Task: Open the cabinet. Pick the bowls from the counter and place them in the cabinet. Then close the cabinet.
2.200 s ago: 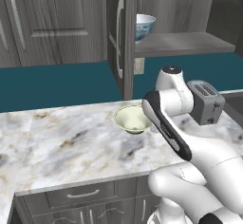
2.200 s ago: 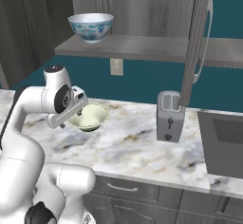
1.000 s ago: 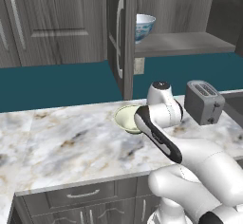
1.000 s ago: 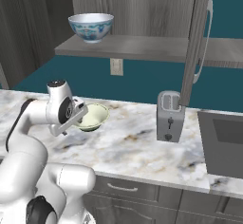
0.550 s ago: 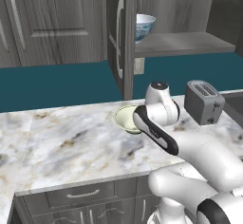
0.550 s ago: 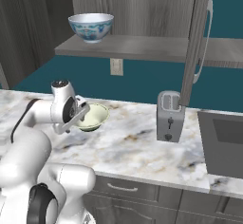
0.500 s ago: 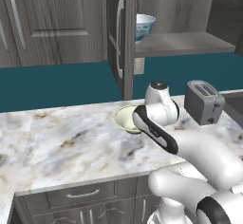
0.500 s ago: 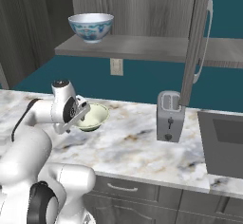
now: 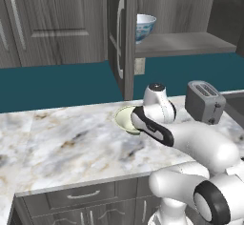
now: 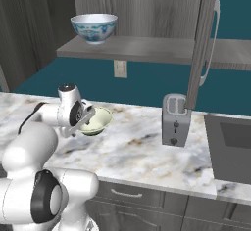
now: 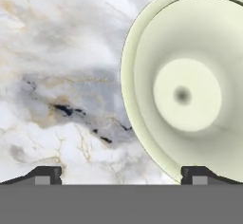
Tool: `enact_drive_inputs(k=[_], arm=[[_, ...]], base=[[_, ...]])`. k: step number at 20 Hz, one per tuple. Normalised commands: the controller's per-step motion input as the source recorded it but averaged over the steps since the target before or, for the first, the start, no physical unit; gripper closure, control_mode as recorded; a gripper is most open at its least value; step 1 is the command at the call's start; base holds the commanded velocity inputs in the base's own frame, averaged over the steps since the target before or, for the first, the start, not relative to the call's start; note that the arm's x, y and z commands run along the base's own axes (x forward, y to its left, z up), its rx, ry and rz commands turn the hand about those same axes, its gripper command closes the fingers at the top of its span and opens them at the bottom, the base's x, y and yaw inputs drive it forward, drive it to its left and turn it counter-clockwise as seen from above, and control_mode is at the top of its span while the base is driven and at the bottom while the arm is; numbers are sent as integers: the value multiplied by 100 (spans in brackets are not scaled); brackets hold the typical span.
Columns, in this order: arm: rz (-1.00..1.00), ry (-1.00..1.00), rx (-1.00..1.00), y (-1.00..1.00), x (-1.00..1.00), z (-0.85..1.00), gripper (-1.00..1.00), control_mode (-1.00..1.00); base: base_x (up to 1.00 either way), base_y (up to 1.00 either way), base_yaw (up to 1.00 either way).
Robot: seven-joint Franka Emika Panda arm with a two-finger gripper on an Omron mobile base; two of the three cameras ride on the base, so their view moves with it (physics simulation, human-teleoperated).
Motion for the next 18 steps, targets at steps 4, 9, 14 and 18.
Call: enact_drive_inputs(k=[4,9,14,18], arm=[[1,0,0,0,26,-15,-100,-100],[1,0,0,0,25,-16,-100,-100],[1,0,0,0,24,-14,-100,-100],[1,0,0,0,24,-15,-100,-100]], base=[[0,0,0],[0,0,0],[0,0,0],[0,0,0]])
